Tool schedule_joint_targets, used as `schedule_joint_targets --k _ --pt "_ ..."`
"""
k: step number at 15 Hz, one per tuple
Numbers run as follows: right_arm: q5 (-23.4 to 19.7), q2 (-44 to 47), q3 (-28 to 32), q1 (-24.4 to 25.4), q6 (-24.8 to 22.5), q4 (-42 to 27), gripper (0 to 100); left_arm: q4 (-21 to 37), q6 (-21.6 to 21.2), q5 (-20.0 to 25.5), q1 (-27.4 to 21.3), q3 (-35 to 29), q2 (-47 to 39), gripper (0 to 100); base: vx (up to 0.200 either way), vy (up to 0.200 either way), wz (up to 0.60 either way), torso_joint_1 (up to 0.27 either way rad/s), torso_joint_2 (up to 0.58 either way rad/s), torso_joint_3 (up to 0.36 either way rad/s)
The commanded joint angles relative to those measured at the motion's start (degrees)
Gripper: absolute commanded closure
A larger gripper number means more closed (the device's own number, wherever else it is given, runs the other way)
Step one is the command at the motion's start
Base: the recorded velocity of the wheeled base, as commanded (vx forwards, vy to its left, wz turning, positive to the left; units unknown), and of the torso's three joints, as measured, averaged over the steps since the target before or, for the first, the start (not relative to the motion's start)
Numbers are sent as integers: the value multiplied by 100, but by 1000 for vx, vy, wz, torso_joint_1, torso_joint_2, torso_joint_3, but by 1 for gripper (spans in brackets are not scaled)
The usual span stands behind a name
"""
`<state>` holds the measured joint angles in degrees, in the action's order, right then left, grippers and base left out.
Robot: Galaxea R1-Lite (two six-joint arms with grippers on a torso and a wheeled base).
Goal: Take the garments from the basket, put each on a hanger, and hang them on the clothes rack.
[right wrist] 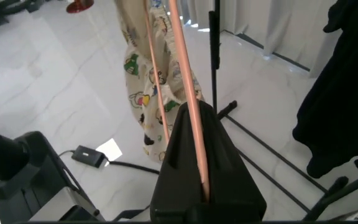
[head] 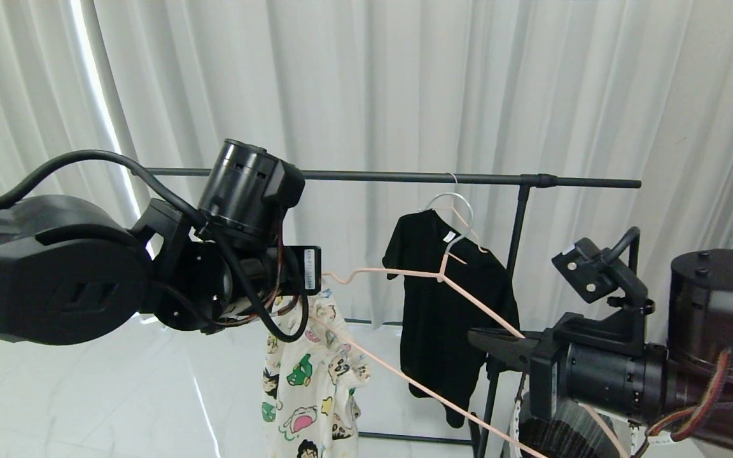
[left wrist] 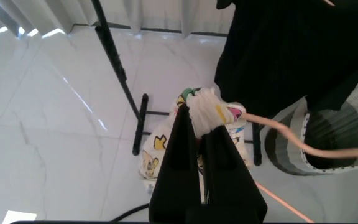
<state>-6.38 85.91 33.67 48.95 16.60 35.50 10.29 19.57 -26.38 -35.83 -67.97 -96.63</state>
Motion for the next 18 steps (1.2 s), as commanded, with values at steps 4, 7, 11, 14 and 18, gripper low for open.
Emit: schedule_joint_targets --k 4,7,11,14,18 --pt "-4 427 166 177 62 98 100 -1 12 19 -258 -146 57 100 0 0 0 0 0 0" --pt "5 620 377 203 80 115 100 -1 30 19 -407 -163 75 100 0 0 0 0 0 0" --pt "40 919 614 212 97 133 100 -1 214 28 -759 -427 136 100 0 0 0 0 0 0" --pt "137 1323 1019 396 256 256 100 -1 249 28 -979 -594 127 100 0 0 0 0 0 0" --pt "383 1605 1370 546 370 326 100 -1 249 80 -996 -761 127 100 0 0 0 0 0 0"
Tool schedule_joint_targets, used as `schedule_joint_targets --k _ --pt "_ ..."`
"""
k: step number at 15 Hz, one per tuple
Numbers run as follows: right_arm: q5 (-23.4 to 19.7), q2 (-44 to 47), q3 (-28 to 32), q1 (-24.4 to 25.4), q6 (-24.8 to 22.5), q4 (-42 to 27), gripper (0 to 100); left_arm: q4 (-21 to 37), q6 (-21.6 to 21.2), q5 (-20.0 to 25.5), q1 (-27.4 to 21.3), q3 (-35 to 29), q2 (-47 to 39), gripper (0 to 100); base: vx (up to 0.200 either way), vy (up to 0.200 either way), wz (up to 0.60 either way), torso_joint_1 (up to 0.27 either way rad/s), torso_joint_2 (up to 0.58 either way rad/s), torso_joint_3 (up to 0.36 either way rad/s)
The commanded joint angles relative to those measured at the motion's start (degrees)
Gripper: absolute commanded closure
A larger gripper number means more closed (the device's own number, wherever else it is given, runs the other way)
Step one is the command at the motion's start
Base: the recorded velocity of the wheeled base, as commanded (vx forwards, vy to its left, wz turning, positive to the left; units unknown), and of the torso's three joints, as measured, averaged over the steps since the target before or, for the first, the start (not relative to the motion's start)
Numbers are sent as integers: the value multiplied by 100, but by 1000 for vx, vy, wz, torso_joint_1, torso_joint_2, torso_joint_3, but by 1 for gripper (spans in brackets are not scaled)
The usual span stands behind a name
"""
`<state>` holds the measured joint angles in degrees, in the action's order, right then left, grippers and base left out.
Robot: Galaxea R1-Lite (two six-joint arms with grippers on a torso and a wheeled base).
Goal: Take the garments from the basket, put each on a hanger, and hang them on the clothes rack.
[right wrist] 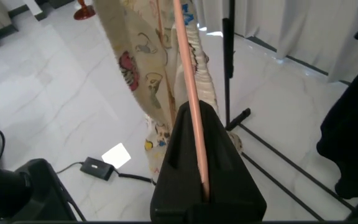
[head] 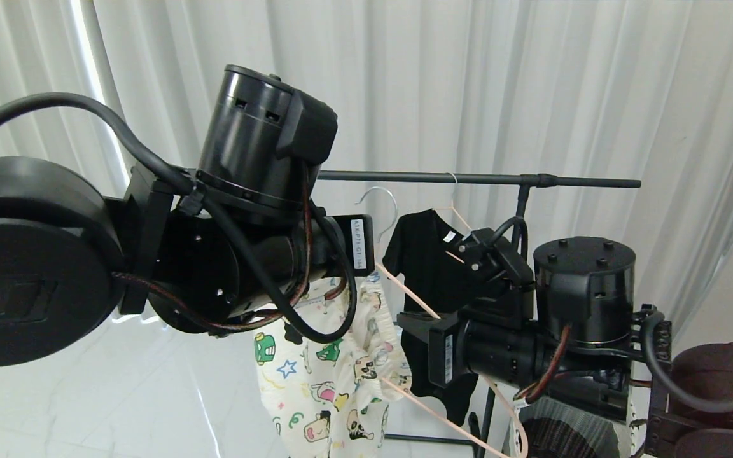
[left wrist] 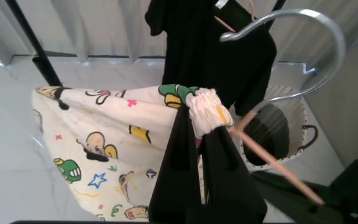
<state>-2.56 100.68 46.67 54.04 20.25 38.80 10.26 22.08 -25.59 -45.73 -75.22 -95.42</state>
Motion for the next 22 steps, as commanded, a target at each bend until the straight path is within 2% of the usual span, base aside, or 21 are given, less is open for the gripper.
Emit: schedule_joint_targets --k 1,8,9,12,14,18,21,22 --pt "10 171 80 54 14 5 100 2 -2 45 -15 -72 5 100 0 0 0 0 0 0" --pt "326 57 71 19 32 22 100 2 16 54 -6 25 -3 100 0 0 0 0 0 0" --pt "326 39 71 -34 23 22 100 2 25 45 -6 16 -3 0 0 0 0 0 0 0" --pt "335 -207 62 -219 5 22 100 -7 33 19 90 16 14 0 0 0 0 0 0 0" --pt "353 -356 36 -306 -21 22 100 -235 33 36 99 25 23 0 0 0 0 0 0 0" --pt "353 -427 36 -368 -47 22 100 -288 -2 186 -94 60 137 0 0 0 0 0 0 0" --pt "353 -550 27 -702 -276 22 100 -271 -177 467 -173 569 779 0 0 0 0 0 0 0" --pt "353 -620 18 -825 -373 22 100 -271 -547 722 -191 1053 1210 0 0 0 0 0 0 0"
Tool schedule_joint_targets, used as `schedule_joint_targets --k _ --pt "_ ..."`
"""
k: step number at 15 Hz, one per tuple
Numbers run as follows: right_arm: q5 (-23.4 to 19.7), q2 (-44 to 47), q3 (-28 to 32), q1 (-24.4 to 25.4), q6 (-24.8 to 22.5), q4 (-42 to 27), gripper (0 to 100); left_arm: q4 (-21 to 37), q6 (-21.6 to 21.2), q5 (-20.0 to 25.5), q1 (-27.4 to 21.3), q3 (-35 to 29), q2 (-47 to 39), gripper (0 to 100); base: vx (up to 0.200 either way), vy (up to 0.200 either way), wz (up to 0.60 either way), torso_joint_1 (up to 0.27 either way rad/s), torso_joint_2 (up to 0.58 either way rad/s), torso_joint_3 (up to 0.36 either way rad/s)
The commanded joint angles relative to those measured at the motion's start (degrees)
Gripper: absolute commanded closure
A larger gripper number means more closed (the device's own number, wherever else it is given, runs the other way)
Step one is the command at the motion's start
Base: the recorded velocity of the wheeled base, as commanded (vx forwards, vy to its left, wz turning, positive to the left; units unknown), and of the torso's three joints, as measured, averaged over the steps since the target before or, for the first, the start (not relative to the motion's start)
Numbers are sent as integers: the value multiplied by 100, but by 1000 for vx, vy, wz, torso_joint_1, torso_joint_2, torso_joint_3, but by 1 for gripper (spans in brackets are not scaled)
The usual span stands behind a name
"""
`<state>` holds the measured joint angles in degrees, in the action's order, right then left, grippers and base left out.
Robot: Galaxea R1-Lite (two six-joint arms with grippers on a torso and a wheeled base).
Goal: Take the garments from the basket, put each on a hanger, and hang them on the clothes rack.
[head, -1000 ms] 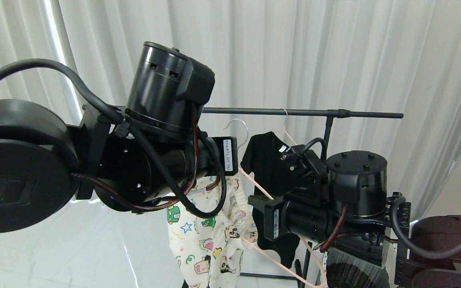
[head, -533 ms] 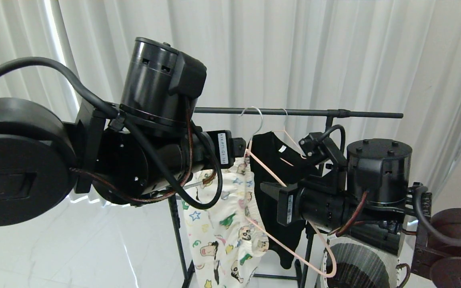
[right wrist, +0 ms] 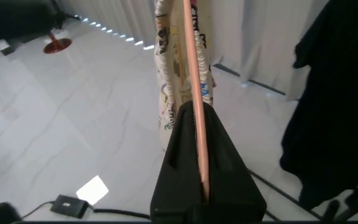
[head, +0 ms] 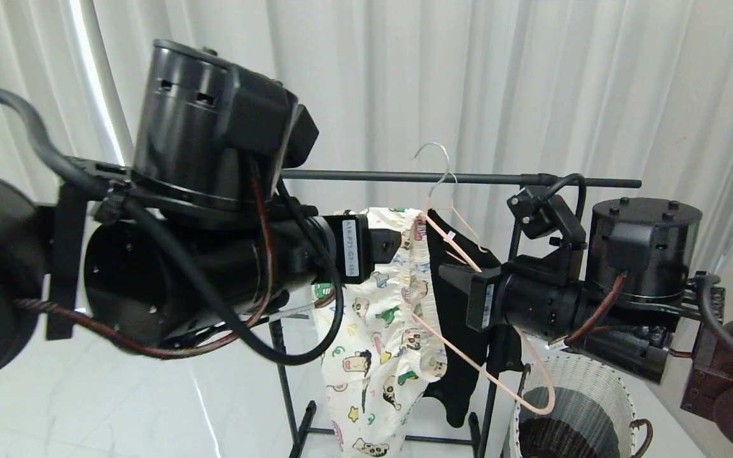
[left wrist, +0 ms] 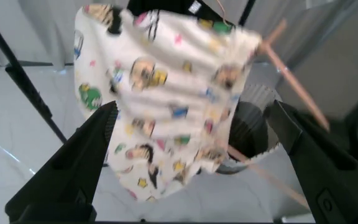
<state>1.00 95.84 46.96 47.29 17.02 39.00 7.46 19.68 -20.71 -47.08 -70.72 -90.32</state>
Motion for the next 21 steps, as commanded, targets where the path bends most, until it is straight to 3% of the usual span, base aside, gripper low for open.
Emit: schedule_joint_targets --k 1,3,4,6,10,11,13,15,18,20,21 --pt "-3 -180 -38 -255 -129 82 100 10 -755 498 -56 1166 1148 0 0 0 0 0 0 0" --pt "41 -189 -319 -369 -348 600 100 1 -1484 850 -3 2159 1860 0 0 0 0 0 0 0" --pt "287 -189 -583 -369 -463 855 100 -8 -1660 867 32 2519 2062 0 0 0 0 0 0 0" --pt "568 -233 -1004 -361 -638 1251 100 -34 -1669 876 76 2783 2168 0 0 0 0 0 0 0" --pt "524 -452 -1470 -369 -1007 1435 100 -561 -1713 885 173 3222 2229 0 0 0 0 0 0 0" --pt "427 -505 -1628 -369 -1078 1444 100 -834 -1853 955 164 3451 2352 0 0 0 0 0 0 0" --pt "-12 -690 -1971 -369 -1192 1444 100 -1388 -2099 1641 322 3881 2678 0 0 0 0 0 0 0" --pt "-469 -830 -2340 -396 -1465 1444 100 -1476 -2803 2335 727 4048 2924 0 0 0 0 0 0 0" --pt "-1155 -945 -2824 -405 -1763 1453 100 -1476 -3435 3214 1342 4154 3161 0 0 0 0 0 0 0" --pt "-1401 -936 -3087 -396 -1904 1602 100 -1476 -3673 3539 1465 4321 3240 0 0 0 0 0 0 0" --pt "-1823 -936 -3360 -396 -2168 1716 100 -1476 -4051 3882 1465 4611 3275 0 0 0 0 0 0 0"
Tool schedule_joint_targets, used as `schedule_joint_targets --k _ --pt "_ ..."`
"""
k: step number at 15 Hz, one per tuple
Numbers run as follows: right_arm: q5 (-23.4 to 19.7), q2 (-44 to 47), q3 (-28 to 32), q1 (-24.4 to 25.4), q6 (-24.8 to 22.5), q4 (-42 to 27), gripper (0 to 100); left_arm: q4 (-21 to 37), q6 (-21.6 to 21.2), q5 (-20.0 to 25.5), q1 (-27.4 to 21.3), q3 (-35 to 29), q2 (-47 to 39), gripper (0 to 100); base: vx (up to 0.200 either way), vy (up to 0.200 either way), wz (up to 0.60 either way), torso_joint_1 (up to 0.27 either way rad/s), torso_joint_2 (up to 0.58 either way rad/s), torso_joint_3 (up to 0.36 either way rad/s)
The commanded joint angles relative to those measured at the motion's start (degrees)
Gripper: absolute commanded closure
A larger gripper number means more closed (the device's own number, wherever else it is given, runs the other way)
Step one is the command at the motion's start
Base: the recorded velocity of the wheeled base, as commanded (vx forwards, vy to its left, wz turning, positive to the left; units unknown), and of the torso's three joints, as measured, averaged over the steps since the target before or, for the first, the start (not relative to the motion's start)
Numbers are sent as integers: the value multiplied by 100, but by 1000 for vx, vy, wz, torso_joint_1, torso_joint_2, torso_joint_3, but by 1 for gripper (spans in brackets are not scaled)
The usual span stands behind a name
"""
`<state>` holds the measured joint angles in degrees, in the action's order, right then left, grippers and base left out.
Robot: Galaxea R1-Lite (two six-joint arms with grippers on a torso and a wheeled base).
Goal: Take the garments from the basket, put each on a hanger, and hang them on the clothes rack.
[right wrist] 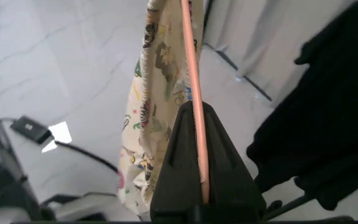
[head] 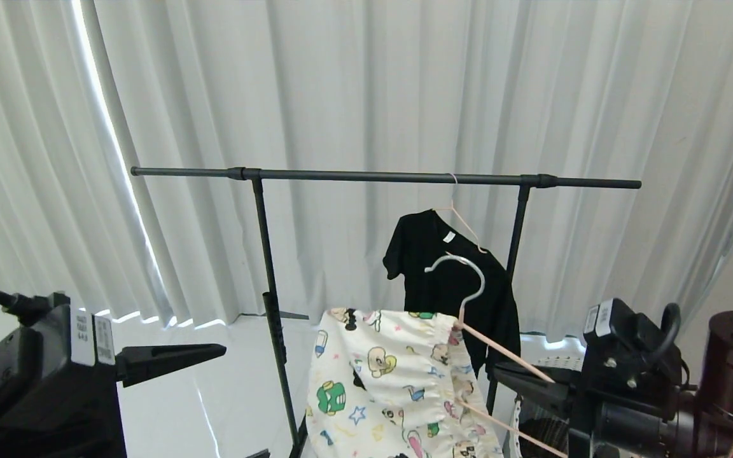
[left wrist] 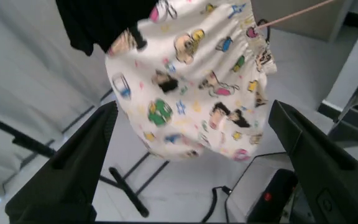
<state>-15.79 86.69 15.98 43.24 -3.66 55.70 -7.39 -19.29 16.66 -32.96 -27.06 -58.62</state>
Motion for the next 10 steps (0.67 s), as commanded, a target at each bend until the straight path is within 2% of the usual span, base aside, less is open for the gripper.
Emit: schedule_joint_targets --k 1,3,4,5,6,10 --pt "-346 -29 -420 18 -346 46 100 9 -453 408 53 386 62 0 0 0 0 0 0 0" --pt "-583 -55 -649 334 -803 55 100 9 -972 865 53 404 -307 0 0 0 0 0 0 0" --pt "-583 -55 -649 334 -803 55 100 9 -972 865 53 404 -307 0 0 0 0 0 0 0" --pt "-575 -55 -719 800 -900 55 100 9 -1394 1049 27 368 -712 0 0 0 0 0 0 0" --pt "-575 -29 -693 941 -926 55 100 9 -1596 1172 -44 368 -923 0 0 0 0 0 0 0" --pt "-575 -91 -675 1011 -1322 55 100 -17 -1596 1243 -386 114 -1696 0 0 0 0 0 0 0"
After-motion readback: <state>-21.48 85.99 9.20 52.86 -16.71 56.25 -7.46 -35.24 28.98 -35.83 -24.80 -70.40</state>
